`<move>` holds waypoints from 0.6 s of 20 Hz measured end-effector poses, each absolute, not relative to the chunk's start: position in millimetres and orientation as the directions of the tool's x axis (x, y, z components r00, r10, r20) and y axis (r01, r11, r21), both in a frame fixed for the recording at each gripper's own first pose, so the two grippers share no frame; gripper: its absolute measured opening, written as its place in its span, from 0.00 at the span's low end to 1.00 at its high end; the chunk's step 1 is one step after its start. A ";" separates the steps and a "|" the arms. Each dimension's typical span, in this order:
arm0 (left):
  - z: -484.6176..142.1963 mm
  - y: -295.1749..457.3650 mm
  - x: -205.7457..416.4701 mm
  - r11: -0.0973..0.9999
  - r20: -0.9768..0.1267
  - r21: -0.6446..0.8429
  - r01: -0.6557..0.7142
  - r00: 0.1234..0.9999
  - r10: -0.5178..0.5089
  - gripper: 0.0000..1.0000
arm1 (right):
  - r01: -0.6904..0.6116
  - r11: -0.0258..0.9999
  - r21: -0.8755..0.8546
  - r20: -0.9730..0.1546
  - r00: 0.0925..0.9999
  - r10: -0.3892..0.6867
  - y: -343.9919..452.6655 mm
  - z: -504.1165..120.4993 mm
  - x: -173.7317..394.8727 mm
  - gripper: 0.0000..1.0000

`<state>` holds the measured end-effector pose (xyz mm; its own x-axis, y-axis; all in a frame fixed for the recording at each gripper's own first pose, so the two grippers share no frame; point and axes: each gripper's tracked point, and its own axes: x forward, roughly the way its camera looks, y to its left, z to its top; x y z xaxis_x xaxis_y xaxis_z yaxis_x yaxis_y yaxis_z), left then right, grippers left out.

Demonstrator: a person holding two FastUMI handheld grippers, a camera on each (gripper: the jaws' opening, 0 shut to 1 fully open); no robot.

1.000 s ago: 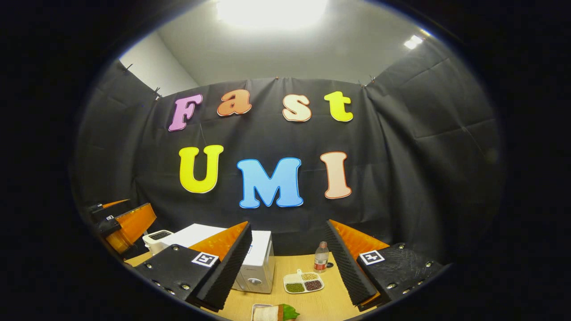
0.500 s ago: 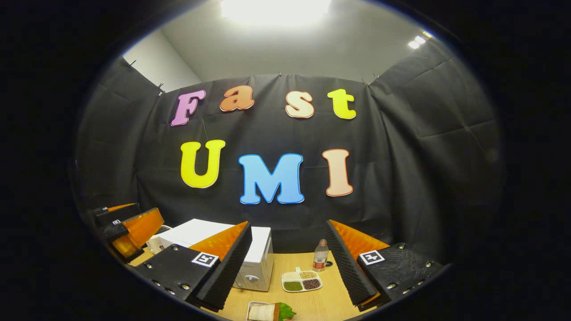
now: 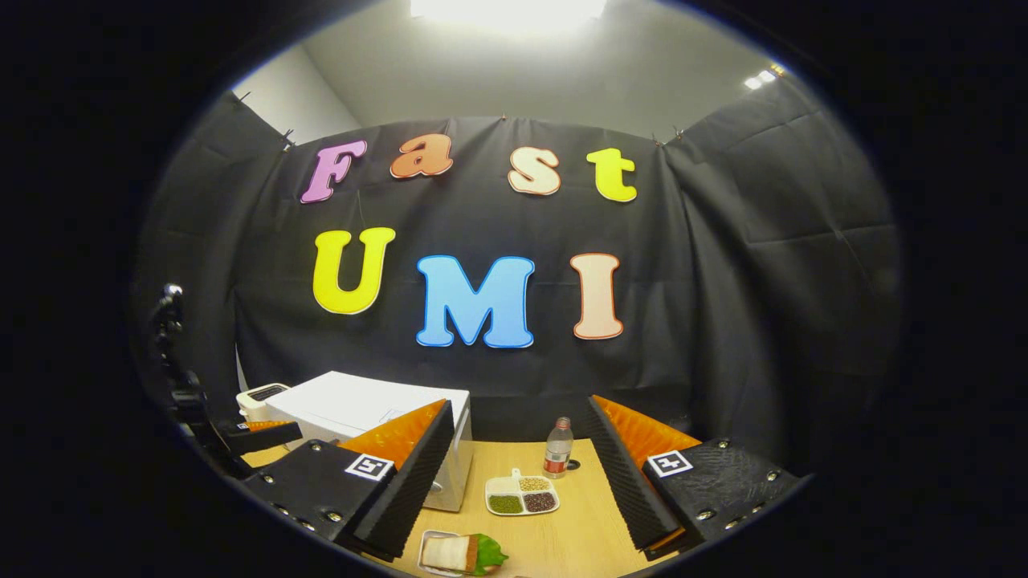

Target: Open the microwave oven with the left hand, put the food in, and close the microwave oven.

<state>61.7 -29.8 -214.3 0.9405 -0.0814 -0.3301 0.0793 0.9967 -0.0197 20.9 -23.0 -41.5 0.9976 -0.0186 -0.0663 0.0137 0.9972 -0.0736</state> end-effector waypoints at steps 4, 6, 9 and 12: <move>-284.1 -37.2 84.5 0.996 -0.425 -0.031 0.089 0.900 -0.093 0.96 | 0.017 0.995 -0.094 -0.112 0.993 -0.028 -32.5 -52.5 26.7 0.99; -312.2 -36.0 95.5 0.996 -0.463 -0.028 0.080 0.882 -0.084 0.96 | 0.023 0.993 -0.116 -0.116 0.993 -0.037 -39.8 -50.7 27.9 0.99; -341.5 -33.9 112.0 0.998 -0.496 -0.032 0.053 0.866 -0.062 0.93 | 0.026 0.991 -0.129 -0.130 0.991 -0.043 -46.7 -53.8 28.8 0.99; -371.4 -34.8 127.5 0.999 -0.536 -0.025 0.043 0.843 -0.050 0.94 | 0.034 0.990 -0.136 -0.153 0.987 -0.055 -54.2 -58.0 25.3 0.99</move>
